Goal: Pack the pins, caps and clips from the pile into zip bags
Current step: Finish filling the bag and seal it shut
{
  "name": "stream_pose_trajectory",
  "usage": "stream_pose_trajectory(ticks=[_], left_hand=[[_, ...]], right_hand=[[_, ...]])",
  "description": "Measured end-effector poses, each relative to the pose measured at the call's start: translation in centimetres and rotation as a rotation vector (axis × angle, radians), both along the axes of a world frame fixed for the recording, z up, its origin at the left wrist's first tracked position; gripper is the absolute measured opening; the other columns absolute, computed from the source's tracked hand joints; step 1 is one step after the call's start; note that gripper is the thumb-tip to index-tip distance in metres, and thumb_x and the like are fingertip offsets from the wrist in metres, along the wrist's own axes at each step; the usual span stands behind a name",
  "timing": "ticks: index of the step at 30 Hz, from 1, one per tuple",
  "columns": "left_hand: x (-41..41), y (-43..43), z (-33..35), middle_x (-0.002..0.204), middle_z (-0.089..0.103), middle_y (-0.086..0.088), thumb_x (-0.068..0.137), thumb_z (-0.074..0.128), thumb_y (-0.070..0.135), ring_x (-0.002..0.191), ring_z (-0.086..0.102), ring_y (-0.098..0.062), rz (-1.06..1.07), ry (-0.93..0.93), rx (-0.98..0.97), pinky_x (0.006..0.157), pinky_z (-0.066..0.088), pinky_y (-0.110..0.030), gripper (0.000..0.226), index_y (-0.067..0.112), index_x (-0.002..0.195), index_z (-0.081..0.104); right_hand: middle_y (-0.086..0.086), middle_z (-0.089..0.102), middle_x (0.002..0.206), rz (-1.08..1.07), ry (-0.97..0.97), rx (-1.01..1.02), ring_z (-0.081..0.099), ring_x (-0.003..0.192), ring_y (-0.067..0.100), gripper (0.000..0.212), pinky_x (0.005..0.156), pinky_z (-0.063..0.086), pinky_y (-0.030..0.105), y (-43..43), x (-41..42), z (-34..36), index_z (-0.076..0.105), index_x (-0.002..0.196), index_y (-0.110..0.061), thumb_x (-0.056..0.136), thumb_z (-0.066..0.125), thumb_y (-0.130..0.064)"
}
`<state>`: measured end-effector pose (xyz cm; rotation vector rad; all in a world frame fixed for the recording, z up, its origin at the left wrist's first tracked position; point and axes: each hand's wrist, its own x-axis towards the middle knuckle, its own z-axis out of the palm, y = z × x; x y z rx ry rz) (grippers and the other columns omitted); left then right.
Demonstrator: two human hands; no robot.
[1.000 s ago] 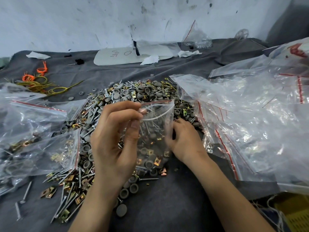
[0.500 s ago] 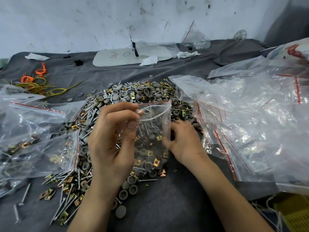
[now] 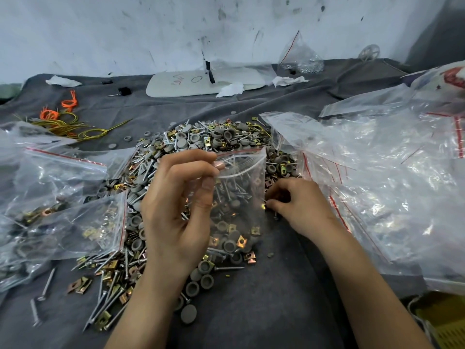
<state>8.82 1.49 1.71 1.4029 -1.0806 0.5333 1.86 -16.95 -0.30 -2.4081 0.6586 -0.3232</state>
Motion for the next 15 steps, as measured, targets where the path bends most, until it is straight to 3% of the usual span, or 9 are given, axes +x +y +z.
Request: stream_pose_trajectory(ticks=[7, 10, 13, 15], left_hand=[[0.0, 0.0, 0.0, 0.111, 0.060, -0.002, 0.100, 0.049, 0.010, 0.106, 0.061, -0.022, 0.008, -0.003, 0.005, 0.084, 0.047, -0.031, 0.013, 0.019, 0.104, 0.058], [0.0, 0.0, 0.0, 0.111, 0.060, -0.002, 0.100, 0.049, 0.012, 0.106, 0.061, -0.022, 0.008, -0.011, 0.002, 0.084, 0.047, -0.030, 0.014, 0.022, 0.105, 0.057], [0.0, 0.0, 0.0, 0.112, 0.060, 0.000, 0.100, 0.048, 0.012, 0.106, 0.062, -0.022, 0.006, -0.013, 0.002, 0.084, 0.048, -0.031, 0.015, 0.023, 0.106, 0.056], [0.0, 0.0, 0.0, 0.112, 0.060, 0.001, 0.099, 0.048, 0.010, 0.106, 0.062, -0.023, 0.010, -0.006, -0.001, 0.083, 0.049, -0.031, 0.017, 0.024, 0.108, 0.055]], right_hand=[[-0.014, 0.049, 0.077, 0.087, 0.065, -0.004, 0.051, 0.081, 0.010, 0.010, 0.068, 0.035, 0.022, -0.2, -0.4, 0.7, 0.064, 0.085, -0.022, 0.084, 0.071, -0.015], [-0.008, 0.057, 0.083, 0.133, 0.058, 0.059, 0.054, 0.081, 0.011, 0.020, 0.061, 0.037, 0.019, -0.4, -0.9, 0.9, 0.057, 0.079, -0.025, 0.083, 0.071, -0.012], [-0.007, 0.062, 0.080, 0.119, -0.031, 0.112, 0.057, 0.076, 0.009, 0.023, 0.060, 0.038, 0.008, -0.4, -1.3, 1.3, 0.057, 0.080, -0.028, 0.083, 0.072, -0.010], [-0.006, 0.065, 0.079, 0.094, -0.140, 0.167, 0.061, 0.076, 0.011, 0.023, 0.066, 0.044, 0.014, -0.3, -1.5, 1.8, 0.061, 0.081, -0.028, 0.082, 0.072, -0.008]])
